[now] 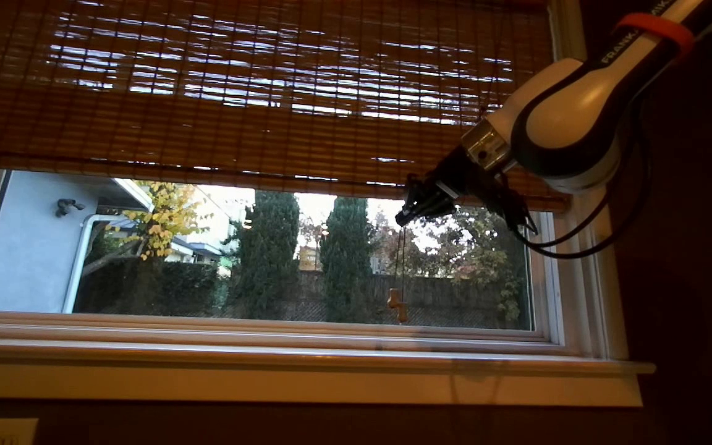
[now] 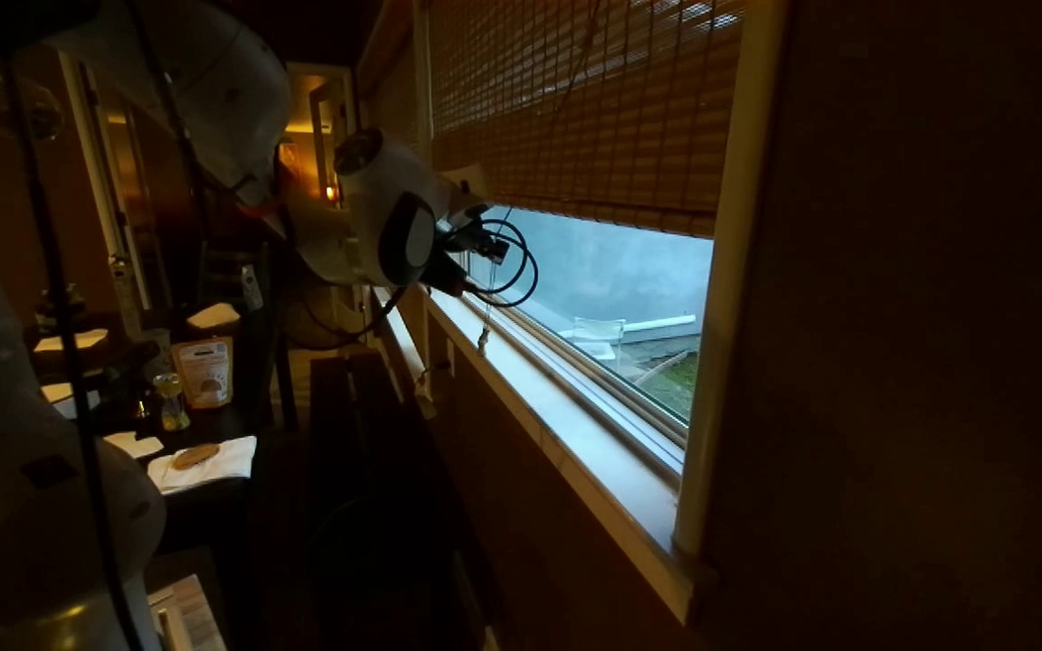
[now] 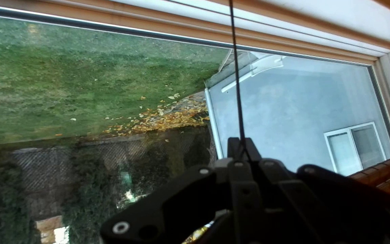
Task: Close the blinds of the window
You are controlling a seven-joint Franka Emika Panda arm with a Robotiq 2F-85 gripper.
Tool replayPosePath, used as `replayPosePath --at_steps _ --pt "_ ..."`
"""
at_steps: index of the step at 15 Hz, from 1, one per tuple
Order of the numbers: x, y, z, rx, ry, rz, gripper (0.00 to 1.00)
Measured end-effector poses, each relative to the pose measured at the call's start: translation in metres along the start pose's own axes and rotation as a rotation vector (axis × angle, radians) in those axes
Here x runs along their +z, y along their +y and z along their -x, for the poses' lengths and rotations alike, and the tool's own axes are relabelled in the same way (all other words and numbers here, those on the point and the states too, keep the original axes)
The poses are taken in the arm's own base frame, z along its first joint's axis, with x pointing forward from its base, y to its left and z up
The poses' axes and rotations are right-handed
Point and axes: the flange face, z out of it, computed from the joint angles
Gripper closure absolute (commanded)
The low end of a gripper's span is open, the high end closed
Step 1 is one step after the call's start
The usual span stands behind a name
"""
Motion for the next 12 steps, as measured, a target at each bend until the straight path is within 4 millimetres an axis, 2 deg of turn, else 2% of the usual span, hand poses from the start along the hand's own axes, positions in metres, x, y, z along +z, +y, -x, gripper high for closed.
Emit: replayPosePath --at_steps 4,6,9,10,12 --pt "0.001 -0.003 0.002 0.001 -0.005 -0.007 0.99" --pt "0.002 -0.033 0.013 0.010 -0.025 -0.071 0.99" --pt "-0.012 -0.085 0.008 0.052 0.029 -0.218 0.99" --pt "-0.016 -0.095 0.008 0.073 0.043 -0.262 0.99" --pt "-0.022 -0.102 0.010 0.118 0.061 -0.342 0.99"
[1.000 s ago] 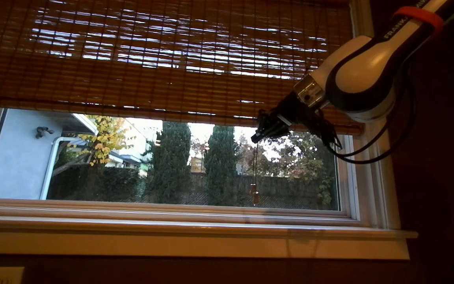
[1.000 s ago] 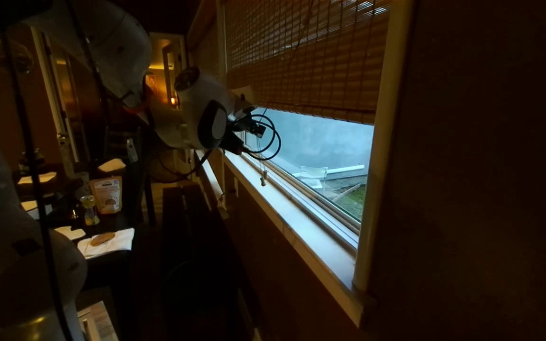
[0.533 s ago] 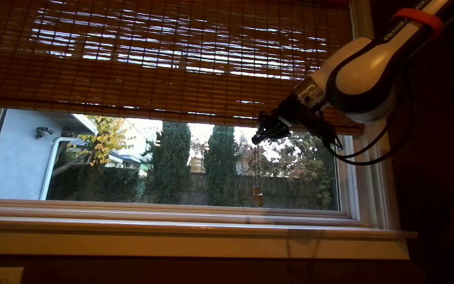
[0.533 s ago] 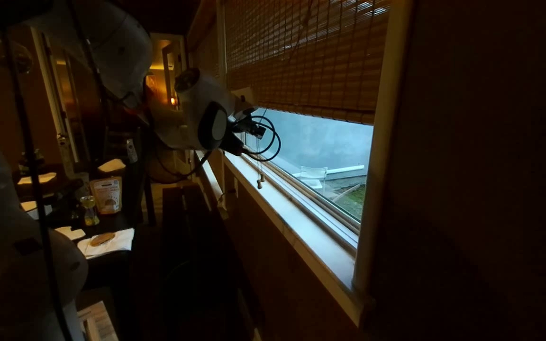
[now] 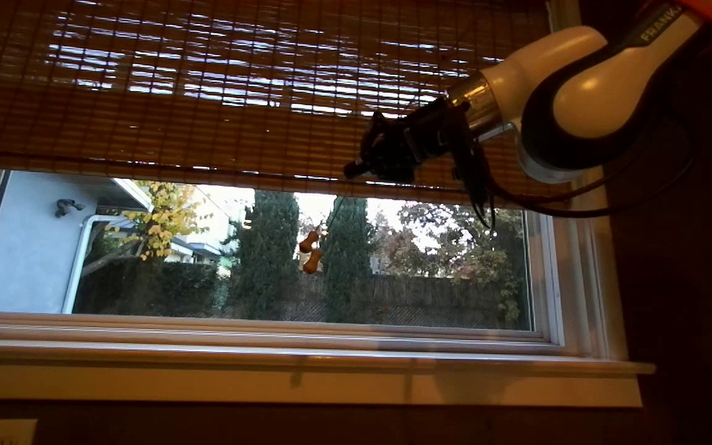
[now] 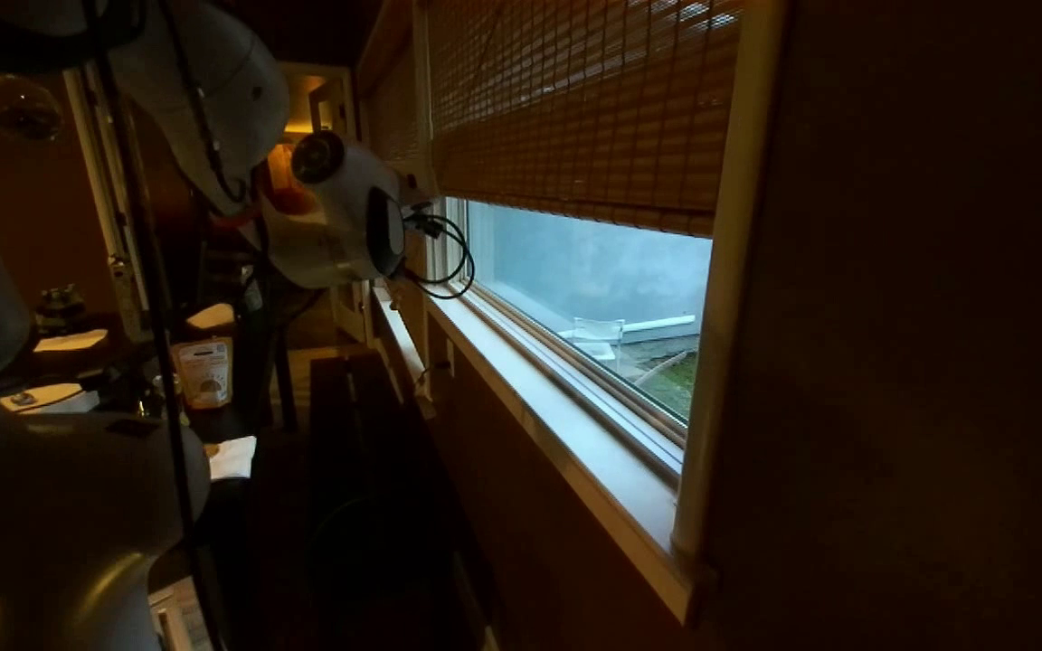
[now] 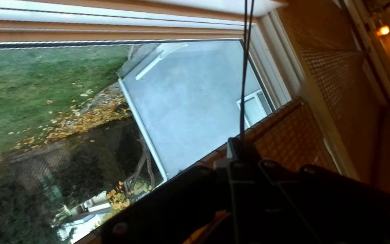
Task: Close the blinds of the window
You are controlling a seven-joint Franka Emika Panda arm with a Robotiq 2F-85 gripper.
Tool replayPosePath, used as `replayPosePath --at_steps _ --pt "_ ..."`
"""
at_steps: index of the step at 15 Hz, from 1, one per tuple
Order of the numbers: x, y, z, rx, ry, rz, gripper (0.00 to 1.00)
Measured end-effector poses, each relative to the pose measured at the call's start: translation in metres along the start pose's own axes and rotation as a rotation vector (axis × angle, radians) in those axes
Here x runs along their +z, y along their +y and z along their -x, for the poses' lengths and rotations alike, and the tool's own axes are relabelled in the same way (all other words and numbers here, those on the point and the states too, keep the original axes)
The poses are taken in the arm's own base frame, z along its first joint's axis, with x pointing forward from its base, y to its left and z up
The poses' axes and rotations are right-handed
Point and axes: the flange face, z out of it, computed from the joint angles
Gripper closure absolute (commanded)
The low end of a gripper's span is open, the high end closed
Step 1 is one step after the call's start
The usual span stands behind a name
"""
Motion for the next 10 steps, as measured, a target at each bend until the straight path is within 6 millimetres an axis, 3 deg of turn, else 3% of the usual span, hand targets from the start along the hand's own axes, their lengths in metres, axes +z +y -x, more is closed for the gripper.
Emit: replayPosePath --at_steps 10 --pt "-0.026 0.051 0.032 0.283 0.017 -0.313 0.99"
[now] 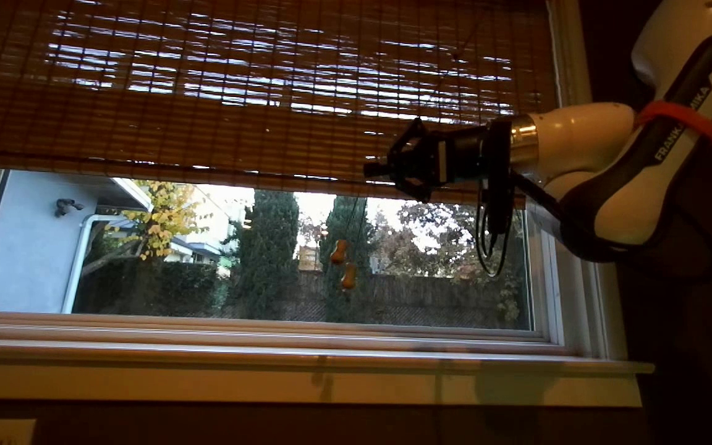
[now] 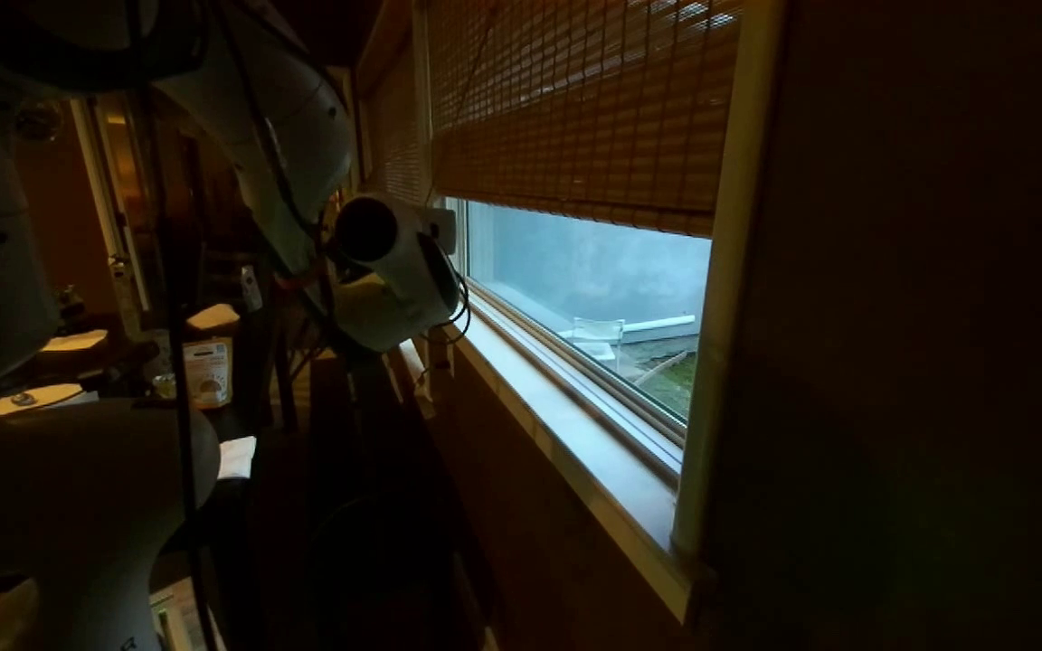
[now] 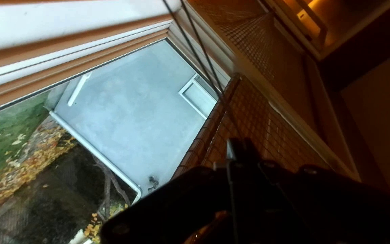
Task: Close the blinds of the window
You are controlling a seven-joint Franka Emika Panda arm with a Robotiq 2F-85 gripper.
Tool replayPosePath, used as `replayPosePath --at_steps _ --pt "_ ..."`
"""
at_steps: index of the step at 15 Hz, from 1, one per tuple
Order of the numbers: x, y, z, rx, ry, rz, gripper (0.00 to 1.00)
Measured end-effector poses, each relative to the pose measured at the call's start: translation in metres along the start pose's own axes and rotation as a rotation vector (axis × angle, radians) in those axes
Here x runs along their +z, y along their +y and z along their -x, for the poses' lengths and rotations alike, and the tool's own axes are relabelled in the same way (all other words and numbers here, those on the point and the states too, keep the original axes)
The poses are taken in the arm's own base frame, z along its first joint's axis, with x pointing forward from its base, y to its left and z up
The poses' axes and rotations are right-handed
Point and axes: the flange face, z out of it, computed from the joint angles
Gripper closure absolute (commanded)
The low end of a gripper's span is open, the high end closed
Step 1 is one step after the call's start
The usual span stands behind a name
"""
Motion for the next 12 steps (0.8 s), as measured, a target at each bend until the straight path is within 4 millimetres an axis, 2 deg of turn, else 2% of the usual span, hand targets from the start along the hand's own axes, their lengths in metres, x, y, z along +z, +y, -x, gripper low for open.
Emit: replayPosePath --at_steps 2,5,8,12 --pt "0.000 0.010 -0.005 0.029 -0.003 0.010 0.99" --pt "0.010 0.024 -0.027 -0.057 0.010 0.106 0.99" --pt "0.026 0.028 -0.052 -0.193 0.038 0.213 0.99" --pt "0.030 0.027 -0.080 -0.297 0.065 0.292 0.99"
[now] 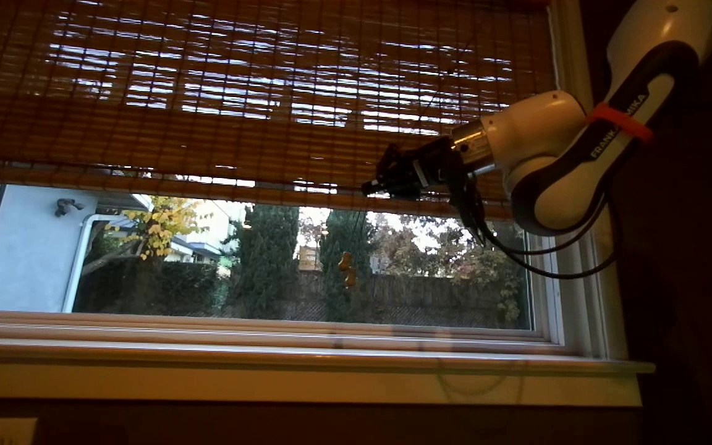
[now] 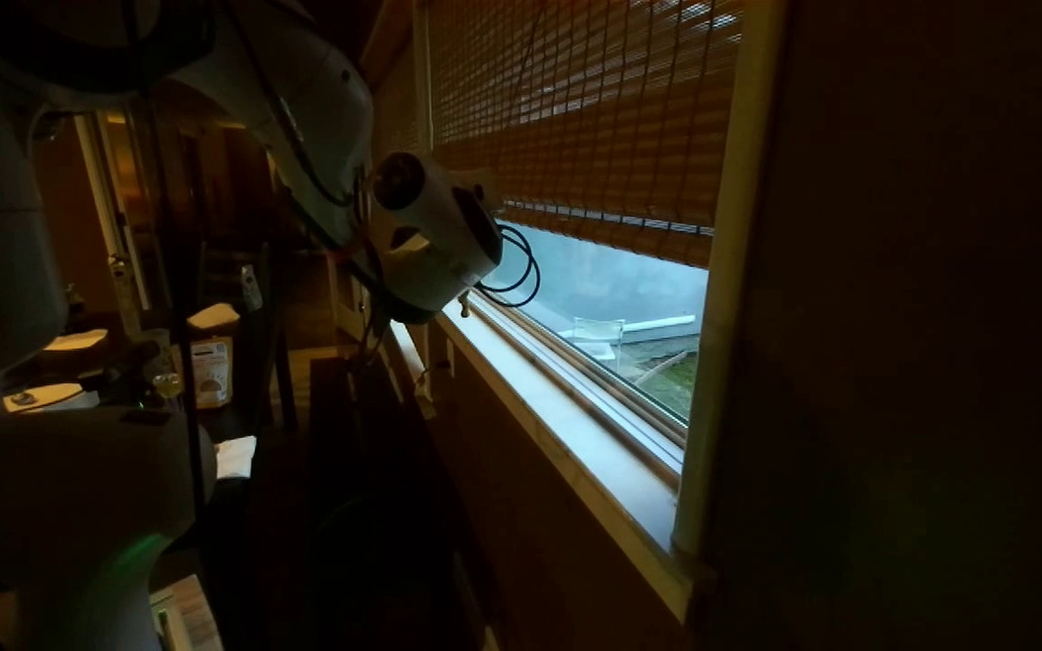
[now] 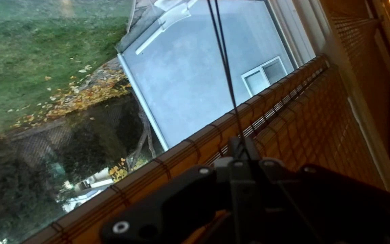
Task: Close the blinds of the window
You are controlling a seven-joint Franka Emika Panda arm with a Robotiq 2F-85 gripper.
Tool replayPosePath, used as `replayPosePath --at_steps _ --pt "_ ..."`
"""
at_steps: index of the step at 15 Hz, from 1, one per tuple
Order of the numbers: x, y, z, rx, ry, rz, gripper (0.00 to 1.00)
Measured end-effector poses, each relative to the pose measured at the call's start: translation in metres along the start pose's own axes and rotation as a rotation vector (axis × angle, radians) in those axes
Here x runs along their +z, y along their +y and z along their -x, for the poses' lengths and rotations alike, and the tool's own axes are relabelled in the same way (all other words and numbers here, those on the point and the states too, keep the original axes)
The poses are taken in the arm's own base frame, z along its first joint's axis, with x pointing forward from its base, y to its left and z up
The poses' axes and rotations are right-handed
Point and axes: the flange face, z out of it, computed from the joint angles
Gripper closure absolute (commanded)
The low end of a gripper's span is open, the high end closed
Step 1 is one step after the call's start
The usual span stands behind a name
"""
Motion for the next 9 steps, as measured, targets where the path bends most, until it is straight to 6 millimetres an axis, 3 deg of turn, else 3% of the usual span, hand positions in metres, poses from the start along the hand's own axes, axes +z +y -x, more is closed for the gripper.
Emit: replayPosePath --at_steps 5,9 --pt "0.006 0.004 -0.022 -0.068 0.022 0.091 0.99" --pt "-0.005 0.004 -0.054 -0.083 0.043 0.154 0.99"
